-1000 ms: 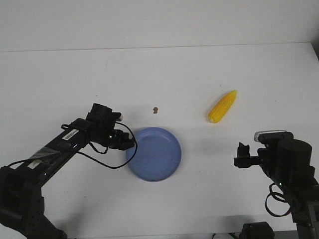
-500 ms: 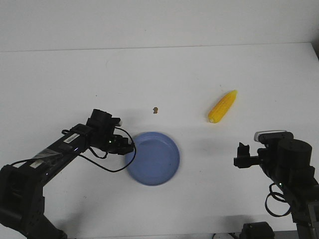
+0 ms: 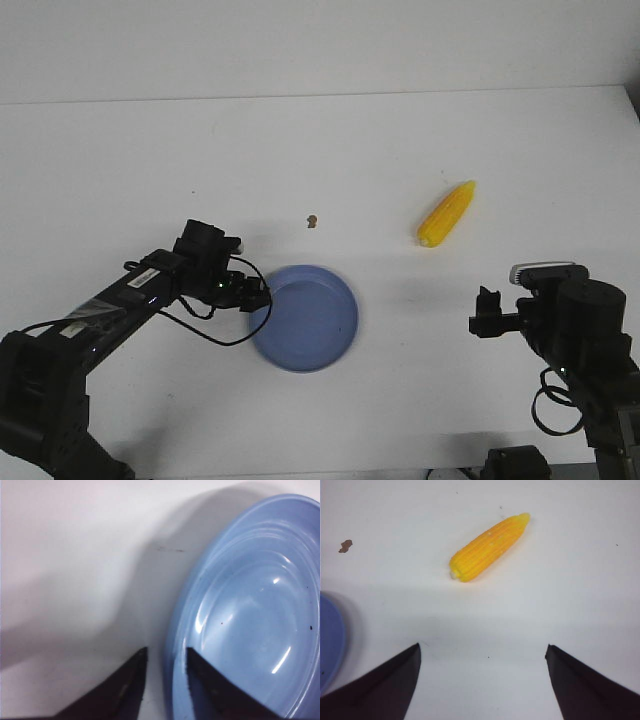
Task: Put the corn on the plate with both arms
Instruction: 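Release the plate and pull the left gripper back, then reach the open right gripper forward to the yellow corn cob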
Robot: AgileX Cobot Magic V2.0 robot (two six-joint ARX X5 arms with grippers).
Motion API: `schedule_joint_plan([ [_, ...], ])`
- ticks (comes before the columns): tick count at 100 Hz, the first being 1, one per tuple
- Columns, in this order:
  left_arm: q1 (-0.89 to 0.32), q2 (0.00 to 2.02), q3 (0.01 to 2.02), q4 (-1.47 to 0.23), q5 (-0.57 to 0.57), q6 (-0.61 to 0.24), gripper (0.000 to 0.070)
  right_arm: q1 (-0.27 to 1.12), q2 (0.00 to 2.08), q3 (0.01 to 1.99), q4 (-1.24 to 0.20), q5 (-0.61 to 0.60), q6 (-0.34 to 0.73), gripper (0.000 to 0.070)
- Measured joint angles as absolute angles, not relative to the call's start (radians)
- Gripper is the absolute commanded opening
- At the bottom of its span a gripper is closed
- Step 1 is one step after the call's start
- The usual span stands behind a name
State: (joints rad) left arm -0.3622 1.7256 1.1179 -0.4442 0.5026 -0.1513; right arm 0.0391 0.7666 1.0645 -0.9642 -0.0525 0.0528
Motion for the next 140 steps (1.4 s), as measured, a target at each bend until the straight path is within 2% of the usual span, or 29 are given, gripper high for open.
schedule_joint_plan([
  [15,-0.363,1.717,1.118,-0.437,0.514,-0.153,0.0513,0.039,0.767,1.065,-0.964,-0.052,0.053,0.053],
  [32,-0.363,1.706,1.12,-0.424,0.526,-0.154,0.07,0.039,0.767,1.065,-0.964,-0.052,0.053,0.053],
  [59,-0.352,1.682,1.121,-0.388,0.508,-0.15,0.07,0.039,0.767,1.065,-0.964,-0.052,0.053,0.053],
  [81,-0.299,1.51,1.121,-0.361,0.462,-0.123,0.07,0.039,0.767,1.065,-0.964,-0.052,0.053,0.053],
  [108,-0.203,1.299,1.121,-0.463,0.224,-0.013,0.07,0.039,0.767,1.065,-0.964,-0.052,0.053,0.053],
  [129,-0.19,1.168,1.121,-0.563,-0.087,0.067,0.07,0.039,0.767,1.065,-0.965,-0.052,0.053,0.053],
  [140,-0.186,1.131,1.121,-0.572,-0.123,0.081,0.07,0.039,0.767,1.065,-0.964,-0.052,0.053,0.0529],
])
